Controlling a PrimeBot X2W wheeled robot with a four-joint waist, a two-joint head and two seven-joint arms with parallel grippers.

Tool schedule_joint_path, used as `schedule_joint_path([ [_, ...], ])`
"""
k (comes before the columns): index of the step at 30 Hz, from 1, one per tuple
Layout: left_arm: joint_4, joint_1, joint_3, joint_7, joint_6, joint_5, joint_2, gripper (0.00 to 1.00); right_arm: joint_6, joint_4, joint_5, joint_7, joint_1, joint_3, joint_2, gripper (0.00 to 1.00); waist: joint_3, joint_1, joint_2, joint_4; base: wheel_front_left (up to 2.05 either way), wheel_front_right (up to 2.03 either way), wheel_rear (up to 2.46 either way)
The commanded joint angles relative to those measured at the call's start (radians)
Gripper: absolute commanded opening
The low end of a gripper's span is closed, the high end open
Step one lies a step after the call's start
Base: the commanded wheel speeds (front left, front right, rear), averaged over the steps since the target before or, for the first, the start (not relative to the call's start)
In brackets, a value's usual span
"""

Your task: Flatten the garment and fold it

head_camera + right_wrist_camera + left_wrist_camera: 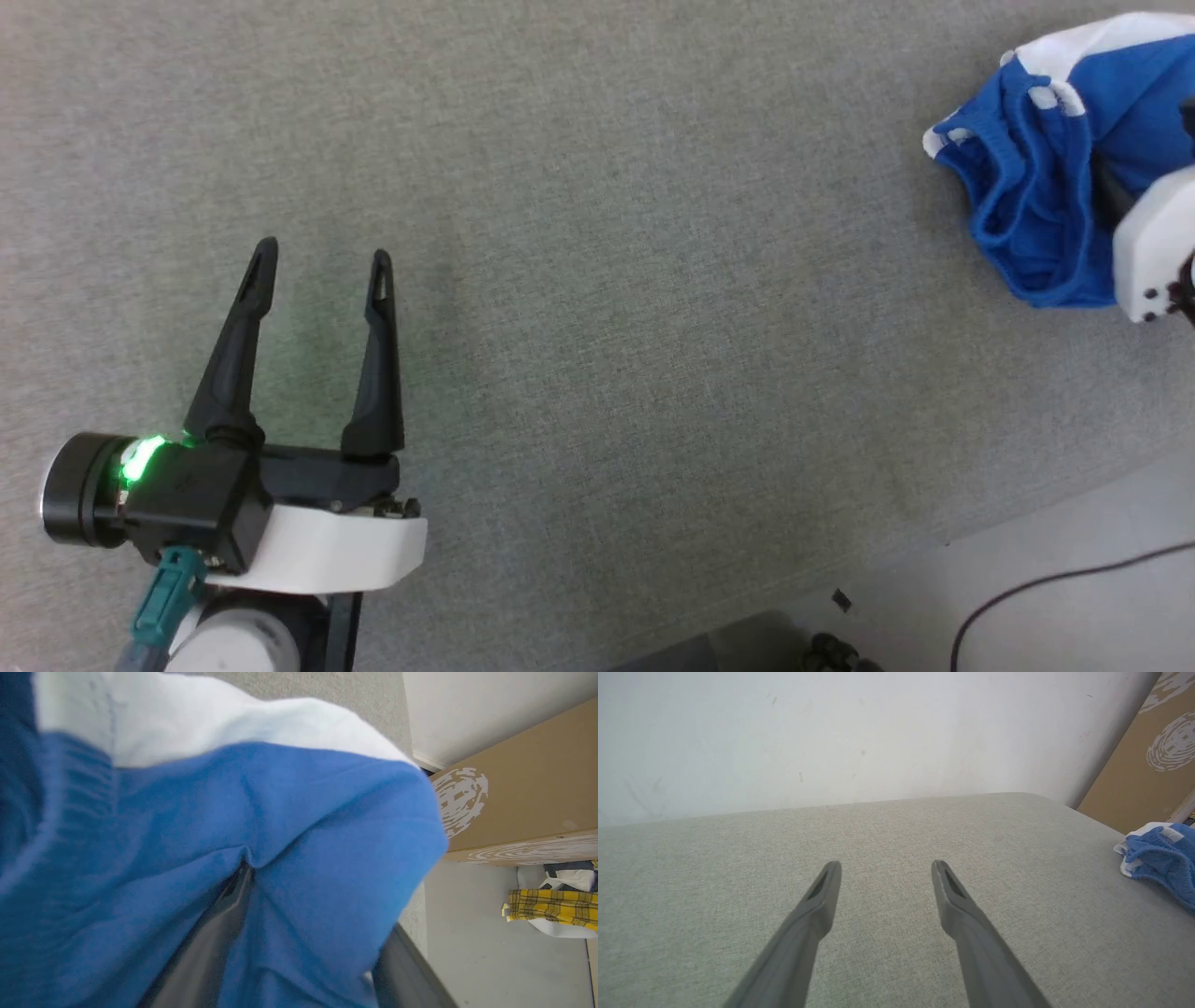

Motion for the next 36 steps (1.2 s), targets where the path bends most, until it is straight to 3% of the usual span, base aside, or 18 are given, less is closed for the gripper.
schedule_joint_path([
  [1, 0.006, 0.008, 0.005, -0.009, 0.0, -0.006, 0.0, 1.0, -0.002, 0.015, -0.027, -0.02, -0.005, -0.015, -0.004, 1.0, -0.029, -0.0001, 0.0, 0.006, 0.0, 0.0, 0.0],
  [9, 0.056, 0.063, 0.008, -0.042, 0.012, -0.053, -0.033, 1.0, -0.002, 0.052, -0.147, -0.135, 0.104, -0.151, -0.009, 1.0, -0.184, -0.0001, 0.0, 0.044, 0.0, 0.0, 0.0],
  [17, 0.091, 0.158, 0.035, -0.075, 0.045, -0.102, -0.05, 1.0, -0.002, -0.126, -0.21, -0.14, 0.343, -0.305, 0.037, 1.0, -0.327, -0.0001, 0.0, 0.112, 0.0, 0.0, 0.0],
  [26, 0.129, 0.225, 0.089, -0.099, 0.049, -0.144, -0.02, 1.0, -0.002, -0.517, -0.23, -0.012, 0.6, -0.423, 0.234, 1.0, -0.408, -0.0001, 0.0, 0.196, 0.0, 0.0, 0.0],
  [31, 0.155, 0.239, 0.118, -0.105, 0.047, -0.159, 0.0, 1.0, -0.002, -0.673, -0.221, 0.03, 0.646, -0.42, 0.356, 1.0, -0.441, -0.0001, 0.0, 0.238, 0.0, 0.0, 0.0],
  [36, 0.183, 0.262, 0.143, -0.101, 0.043, -0.173, 0.028, 1.0, -0.002, -0.784, -0.206, 0.038, 0.677, -0.39, 0.435, 1.0, -0.469, -0.0001, 0.0, 0.264, 0.0, 0.0, 0.0],
])
